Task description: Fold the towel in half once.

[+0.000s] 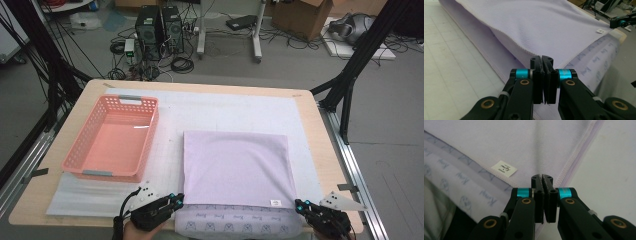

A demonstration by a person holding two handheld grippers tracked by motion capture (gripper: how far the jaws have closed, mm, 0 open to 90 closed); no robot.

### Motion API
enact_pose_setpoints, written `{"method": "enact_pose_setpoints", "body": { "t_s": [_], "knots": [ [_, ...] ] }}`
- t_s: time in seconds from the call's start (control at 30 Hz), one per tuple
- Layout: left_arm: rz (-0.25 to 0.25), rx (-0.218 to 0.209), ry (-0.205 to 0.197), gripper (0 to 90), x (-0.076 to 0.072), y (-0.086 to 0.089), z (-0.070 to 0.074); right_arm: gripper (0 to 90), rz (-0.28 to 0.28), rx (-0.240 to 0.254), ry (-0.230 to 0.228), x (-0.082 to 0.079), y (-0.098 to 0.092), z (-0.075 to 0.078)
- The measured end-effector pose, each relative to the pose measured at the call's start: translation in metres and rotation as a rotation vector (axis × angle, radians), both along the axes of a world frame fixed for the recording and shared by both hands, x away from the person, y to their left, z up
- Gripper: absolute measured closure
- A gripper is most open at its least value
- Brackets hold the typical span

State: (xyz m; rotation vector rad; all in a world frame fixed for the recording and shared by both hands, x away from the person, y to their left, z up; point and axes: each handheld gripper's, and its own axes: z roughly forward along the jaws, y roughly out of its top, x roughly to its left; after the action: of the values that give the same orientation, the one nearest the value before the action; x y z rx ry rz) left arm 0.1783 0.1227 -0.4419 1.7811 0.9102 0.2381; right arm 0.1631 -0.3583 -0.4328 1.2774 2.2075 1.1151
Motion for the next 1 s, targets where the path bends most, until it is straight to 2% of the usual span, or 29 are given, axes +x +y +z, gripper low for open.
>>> {"method": "enact_pose_setpoints", "body": {
  "t_s": [0.1, 0.3, 0.43, 0.57, 0.67, 0.7, 0.73, 0.77, 0.8, 0.87, 0.93, 1.0],
  "knots": [
    [-0.010, 0.003, 0.002, 87.3, -0.010, 0.002, 0.000, 88.5, 0.012, -0.011, 0.003, -0.010, 0.000, -0.001],
    [-0.039, 0.009, 0.003, 87.4, -0.028, 0.004, 0.000, 88.5, 0.020, 0.007, 0.003, -0.028, -0.001, 0.000],
    [-0.053, 0.009, 0.011, 87.4, -0.042, 0.006, 0.000, 88.5, 0.027, 0.014, 0.017, -0.043, -0.002, -0.001],
    [-0.089, 0.029, 0.024, 87.3, -0.059, 0.008, -0.003, 88.5, 0.038, 0.019, 0.025, -0.062, -0.003, -0.002],
    [-0.090, 0.034, 0.036, 85.3, -0.065, 0.008, -0.006, 88.3, 0.046, 0.029, 0.052, -0.073, -0.003, -0.006],
    [-0.078, 0.032, 0.044, 73.8, -0.063, 0.008, -0.006, 85.8, 0.049, 0.019, 0.065, -0.074, -0.002, -0.007],
    [-0.060, 0.018, 0.059, 57.3, -0.059, 0.008, -0.006, 76.1, 0.049, 0.001, 0.071, -0.073, -0.001, -0.008],
    [-0.040, 0.008, 0.052, 50.2, -0.054, 0.009, -0.005, 68.9, 0.035, -0.009, 0.057, -0.071, -0.001, -0.008],
    [-0.025, 0.004, 0.032, 47.3, -0.047, 0.011, -0.003, 69.1, 0.027, -0.001, 0.054, -0.067, -0.002, -0.007],
    [-0.017, -0.010, 0.007, 43.3, -0.031, 0.012, 0.002, 68.2, 0.015, 0.006, 0.017, -0.057, -0.004, -0.002],
    [-0.014, -0.030, -0.026, 43.2, -0.013, 0.010, 0.008, 68.3, 0.000, 0.006, -0.002, -0.042, -0.005, 0.003],
    [-0.011, -0.019, -0.041, 42.2, 0.008, 0.007, 0.012, 68.7, -0.010, 0.009, -0.023, -0.023, -0.006, 0.005]
  ]
}}
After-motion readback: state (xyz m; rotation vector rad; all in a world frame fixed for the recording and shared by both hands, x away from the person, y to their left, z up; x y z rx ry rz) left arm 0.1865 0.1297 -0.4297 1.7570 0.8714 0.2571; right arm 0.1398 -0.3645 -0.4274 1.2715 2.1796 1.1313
